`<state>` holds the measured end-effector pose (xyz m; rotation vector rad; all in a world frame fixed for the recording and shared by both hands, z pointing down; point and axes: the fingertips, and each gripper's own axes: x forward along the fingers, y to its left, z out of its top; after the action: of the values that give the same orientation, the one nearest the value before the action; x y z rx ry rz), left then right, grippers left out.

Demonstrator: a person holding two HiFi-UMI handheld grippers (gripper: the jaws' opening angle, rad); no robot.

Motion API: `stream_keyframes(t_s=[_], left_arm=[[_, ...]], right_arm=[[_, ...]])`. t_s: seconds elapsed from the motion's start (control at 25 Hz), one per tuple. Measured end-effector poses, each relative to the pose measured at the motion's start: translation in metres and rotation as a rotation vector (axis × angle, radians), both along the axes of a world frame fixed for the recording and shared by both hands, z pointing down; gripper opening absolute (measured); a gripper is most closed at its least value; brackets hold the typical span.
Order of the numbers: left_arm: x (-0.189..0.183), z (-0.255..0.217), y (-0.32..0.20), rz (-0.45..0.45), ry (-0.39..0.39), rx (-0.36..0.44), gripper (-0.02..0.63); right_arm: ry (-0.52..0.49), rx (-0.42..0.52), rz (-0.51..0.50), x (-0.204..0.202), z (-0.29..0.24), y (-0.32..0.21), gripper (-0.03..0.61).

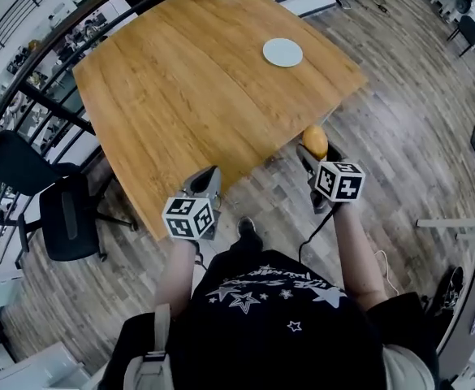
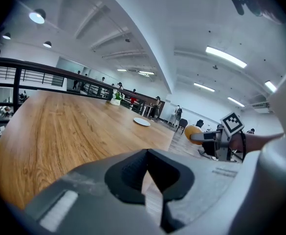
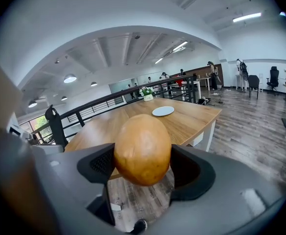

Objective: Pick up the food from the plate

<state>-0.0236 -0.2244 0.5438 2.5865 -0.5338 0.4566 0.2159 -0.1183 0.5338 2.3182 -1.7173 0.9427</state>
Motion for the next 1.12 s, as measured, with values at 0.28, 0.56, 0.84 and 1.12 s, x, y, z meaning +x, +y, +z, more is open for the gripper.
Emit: stream_keyframes(t_s=[0.28,0.56,0.84,1.12], left_arm=[[-0.007,0.004,0.08,0.041,-0.02,0.036,0.002],[-0.024,-0.003,0.128,0.043,-0.008,0.036,0.002],[-0.032,-0.008,0.17,0.072,0.005,0.041,0.002],[-0.052,-0.009,0.203,0.085,0.0,0.046,0.002]], right_arm=[[-0.014,0.038,-0.034,-0.029,0.01,0.065,0.339],[-0.001,0.032,-0.054,-0.051,0.003,0.115,0.339],[0.015,0.048,-0.047,-0.065,-0.005,0.154,0.337],[0.008,0.046,-0.065,-0.093,-0.004,0.19,0.337]])
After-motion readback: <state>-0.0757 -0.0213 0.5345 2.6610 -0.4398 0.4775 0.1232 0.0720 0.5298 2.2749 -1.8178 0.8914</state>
